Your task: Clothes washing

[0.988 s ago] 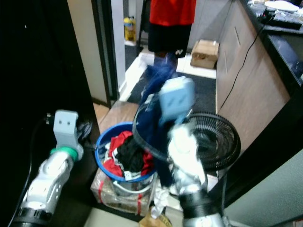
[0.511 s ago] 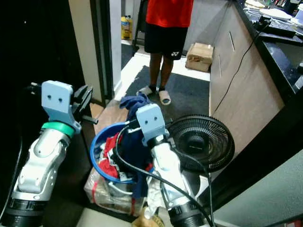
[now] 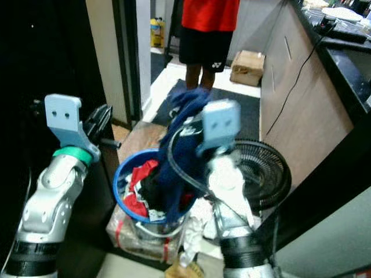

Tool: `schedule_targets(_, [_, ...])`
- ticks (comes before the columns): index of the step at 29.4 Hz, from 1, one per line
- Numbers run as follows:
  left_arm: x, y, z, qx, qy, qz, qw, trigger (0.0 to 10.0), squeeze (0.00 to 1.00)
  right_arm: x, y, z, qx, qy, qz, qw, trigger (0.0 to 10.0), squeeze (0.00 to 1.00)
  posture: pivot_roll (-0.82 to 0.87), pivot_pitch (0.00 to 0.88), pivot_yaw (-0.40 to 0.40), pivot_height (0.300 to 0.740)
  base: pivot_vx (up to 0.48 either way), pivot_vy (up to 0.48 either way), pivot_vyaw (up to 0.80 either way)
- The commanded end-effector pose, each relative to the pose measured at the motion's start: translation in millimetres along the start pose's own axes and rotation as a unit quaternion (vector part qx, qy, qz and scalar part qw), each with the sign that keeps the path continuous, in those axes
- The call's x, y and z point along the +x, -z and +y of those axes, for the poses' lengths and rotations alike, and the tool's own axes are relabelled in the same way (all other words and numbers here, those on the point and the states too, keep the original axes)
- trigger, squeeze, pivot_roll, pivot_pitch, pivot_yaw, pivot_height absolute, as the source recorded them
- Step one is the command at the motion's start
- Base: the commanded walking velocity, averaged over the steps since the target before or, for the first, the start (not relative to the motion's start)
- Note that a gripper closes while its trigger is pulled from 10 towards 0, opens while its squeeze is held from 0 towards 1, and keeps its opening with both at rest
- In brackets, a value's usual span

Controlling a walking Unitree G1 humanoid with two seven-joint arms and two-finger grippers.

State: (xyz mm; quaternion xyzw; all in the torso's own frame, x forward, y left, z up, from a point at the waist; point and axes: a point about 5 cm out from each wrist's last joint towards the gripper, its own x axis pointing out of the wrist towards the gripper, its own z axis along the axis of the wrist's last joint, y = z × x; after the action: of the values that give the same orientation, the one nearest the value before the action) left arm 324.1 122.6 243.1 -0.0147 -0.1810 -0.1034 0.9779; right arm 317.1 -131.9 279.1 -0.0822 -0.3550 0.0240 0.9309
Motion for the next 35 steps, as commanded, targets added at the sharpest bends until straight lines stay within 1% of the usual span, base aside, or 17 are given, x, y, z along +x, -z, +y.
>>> schedule_targets(1, [3.4, 3, -4.1, -0.003, 0.016, 0.009, 1.000, 10.0, 0.00, 11.2, -28, -8.2, -0.002, 0.018, -0.055, 0.998, 10.0, 0.00, 0.09, 0.000, 0.037, 0.740, 0.000, 0.000, 0.00])
schedule_targets(4, [4.0, 3, -4.2, -0.006, 0.016, 0.010, 1.000, 10.0, 0.00, 10.9, -28, -7.3, 0.001, 0.017, -0.056, 0.998, 10.0, 0.00, 0.09, 0.000, 0.037, 0.740, 0.000, 0.000, 0.00])
schedule_targets(6, [3.3, 4, -5.4, -0.008, 0.016, 0.014, 1.000, 10.0, 0.00, -1.0, -6, 1.4, -0.003, 0.003, -0.011, 1.000, 10.0, 0.00, 0.07, 0.000, 0.039, 0.740, 0.000, 0.000, 0.00])
schedule_targets(8, [1.7, 6, -6.3, -0.010, 0.016, 0.017, 1.000, 10.0, 0.00, -18.5, 19, 13.6, 0.004, -0.013, 0.043, 0.999, 10.0, 0.00, 0.07, 0.000, 0.035, 0.740, 0.000, 0.000, 0.00])
schedule_targets(9, [1.7, 6, -6.3, -0.010, 0.016, 0.017, 1.000, 10.0, 0.00, -18.5, 19, 13.6, 0.004, -0.013, 0.043, 0.999, 10.0, 0.00, 0.07, 0.000, 0.035, 0.740, 0.000, 0.000, 0.00])
schedule_targets(11, [-0.1, 7, -6.3, -0.012, 0.014, 0.021, 1.000, 10.0, 0.00, -34.8, 35, 26.6, 0.013, -0.034, 0.083, 0.996, 10.0, 0.00, 0.08, 0.000, 0.033, 0.740, 0.000, 0.000, 0.00])
schedule_targets(14, [-0.3, 7, -6.2, -0.012, 0.014, 0.022, 1.000, 10.0, 0.00, -38.0, 38, 29.1, 0.014, -0.038, 0.092, 0.995, 10.0, 0.00, 0.08, 0.000, 0.033, 0.740, 0.000, 0.000, 0.00])
schedule_targets(16, [-0.9, 8, -5.3, -0.011, 0.012, 0.024, 1.000, 10.0, 0.00, -45.8, 45, 35.2, 0.018, -0.048, 0.113, 0.992, 10.0, 0.00, 0.09, 0.000, 0.022, 0.740, 0.000, 0.000, 0.00])
schedule_targets(18, [-1.2, 9, -4.4, -0.011, 0.010, 0.025, 1.000, 10.0, 0.00, -46.4, 47, 36.6, 0.019, -0.051, 0.118, 0.992, 10.0, 0.00, 0.09, 0.000, 0.021, 0.740, 0.000, 0.000, 0.00])
schedule_targets(20, [-1.3, 10, -3.1, -0.009, 0.008, 0.026, 1.000, 10.0, 0.00, -43.2, 46, 35.5, 0.018, -0.051, 0.116, 0.992, 10.0, 0.00, 0.08, 0.000, 0.021, 0.740, 0.000, 0.000, 0.00])
schedule_targets(23, [-0.1, 8, -0.2, -0.005, 0.004, 0.024, 1.000, 10.0, 0.00, -33.6, 42, 30.0, 0.016, -0.044, 0.103, 0.994, 10.0, 0.00, 0.09, 0.000, 0.018, 0.740, 0.000, 0.000, 0.00])
schedule_targets(25, [0.0, 8, 1.3, -0.003, 0.001, 0.024, 1.000, 10.0, 0.00, -32.8, 43, 28.7, 0.013, -0.043, 0.102, 0.994, 10.0, 0.00, 0.09, 0.000, 0.016, 0.740, 0.000, 0.000, 0.00])
schedule_targets(26, [-0.4, 6, 5.0, -0.001, -0.007, 0.022, 1.000, 10.0, 0.00, -32.0, 43, 25.9, 0.011, -0.039, 0.102, 0.994, 10.0, 0.00, 0.10, 0.000, 0.009, 0.740, 0.000, 0.000, 0.00])
schedule_targets(28, [-0.4, 6, 5.0, -0.001, -0.007, 0.022, 1.000, 10.0, 0.00, -32.0, 43, 25.9, 0.011, -0.039, 0.102, 0.994, 10.0, 0.00, 0.10, 0.000, 0.009, 0.740, 0.000, 0.000, 0.00])
schedule_targets(31, [-0.9, 3, 8.6, 0.000, -0.018, 0.019, 1.000, 10.0, 0.00, -34.4, 43, 19.8, 0.005, -0.035, 0.102, 0.994, 10.0, 0.00, 0.10, 0.000, 0.008, 0.740, 0.000, 0.000, 0.00])
schedule_targets(35, [-1.5, 4, 6.4, -0.001, -0.018, 0.020, 1.000, 10.0, 0.00, -35.8, 44, 15.3, 0.003, -0.030, 0.106, 0.994, 10.0, 0.00, 0.10, 0.000, 0.013, 0.740, 0.000, 0.000, 0.00])
